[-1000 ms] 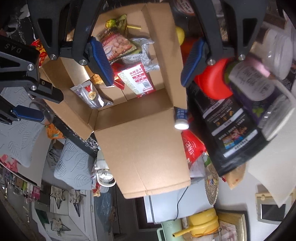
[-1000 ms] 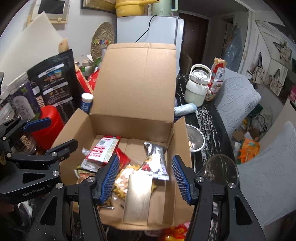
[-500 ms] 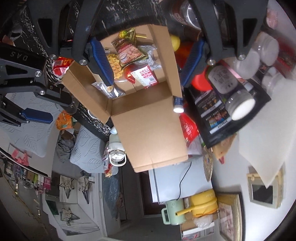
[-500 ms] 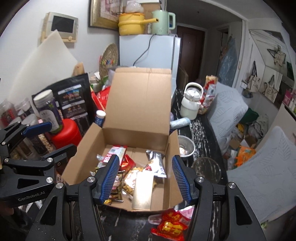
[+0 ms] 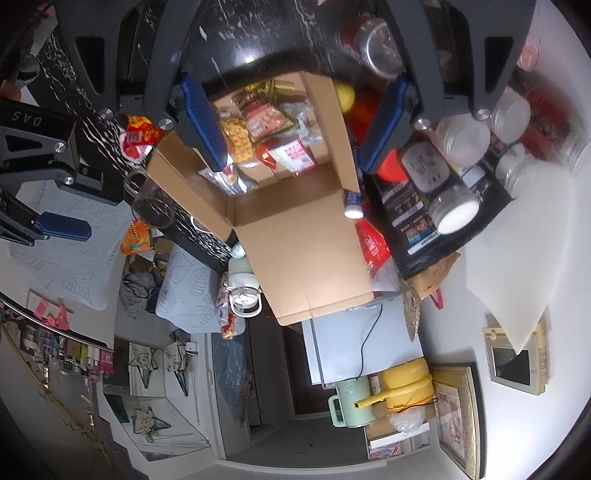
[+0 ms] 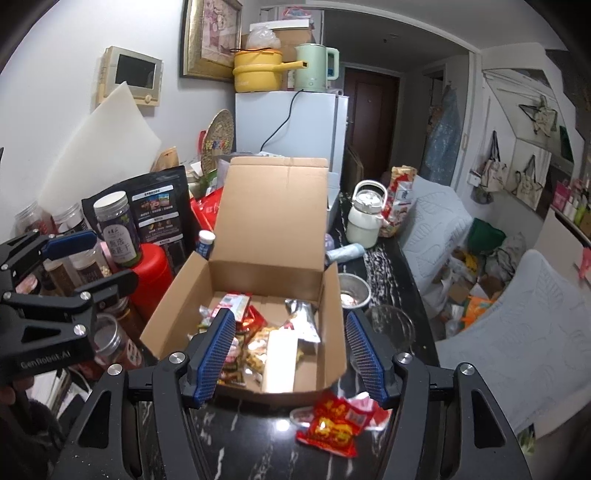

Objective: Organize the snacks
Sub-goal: 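Move both grippers back from the box toward the red snack bag, then grasp the red gold-printed snack bag with the left gripper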

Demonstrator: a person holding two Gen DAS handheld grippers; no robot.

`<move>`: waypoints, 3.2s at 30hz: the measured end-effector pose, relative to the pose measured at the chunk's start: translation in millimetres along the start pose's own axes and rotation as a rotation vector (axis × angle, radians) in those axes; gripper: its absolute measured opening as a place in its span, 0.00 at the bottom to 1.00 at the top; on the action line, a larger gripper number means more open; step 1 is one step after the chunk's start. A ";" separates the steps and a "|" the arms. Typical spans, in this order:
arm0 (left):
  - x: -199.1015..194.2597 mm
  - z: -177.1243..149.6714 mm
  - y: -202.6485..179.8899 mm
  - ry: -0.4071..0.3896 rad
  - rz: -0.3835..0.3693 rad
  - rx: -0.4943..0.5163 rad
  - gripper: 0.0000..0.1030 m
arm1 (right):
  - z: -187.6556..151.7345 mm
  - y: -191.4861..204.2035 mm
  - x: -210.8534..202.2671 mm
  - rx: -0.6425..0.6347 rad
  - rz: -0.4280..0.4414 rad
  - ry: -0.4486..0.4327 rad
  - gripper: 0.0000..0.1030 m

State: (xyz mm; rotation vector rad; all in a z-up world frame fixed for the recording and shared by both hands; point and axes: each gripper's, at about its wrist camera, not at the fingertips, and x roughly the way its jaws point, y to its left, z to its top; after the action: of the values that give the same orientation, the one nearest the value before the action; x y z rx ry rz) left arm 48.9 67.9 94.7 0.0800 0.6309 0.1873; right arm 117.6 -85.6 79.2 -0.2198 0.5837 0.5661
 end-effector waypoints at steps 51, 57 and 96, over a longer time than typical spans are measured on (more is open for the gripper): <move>131.6 -98.9 -189.0 0.301 -0.380 0.029 0.72 | -204.4 -137.7 60.0 0.277 -0.057 0.345 0.66; 164.5 -97.4 -209.2 0.355 -0.381 0.030 0.72 | -203.8 -155.6 67.3 0.286 -0.066 0.331 0.66; 208.5 -118.6 -214.4 0.430 -0.350 0.019 0.73 | -207.0 -164.8 80.8 0.299 -0.037 0.357 0.66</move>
State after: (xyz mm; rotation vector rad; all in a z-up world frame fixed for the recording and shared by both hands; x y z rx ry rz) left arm 175.6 -98.9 -149.5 -0.0554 1.0632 -0.1465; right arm 170.9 -258.7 -129.9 -0.0467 0.9991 0.3984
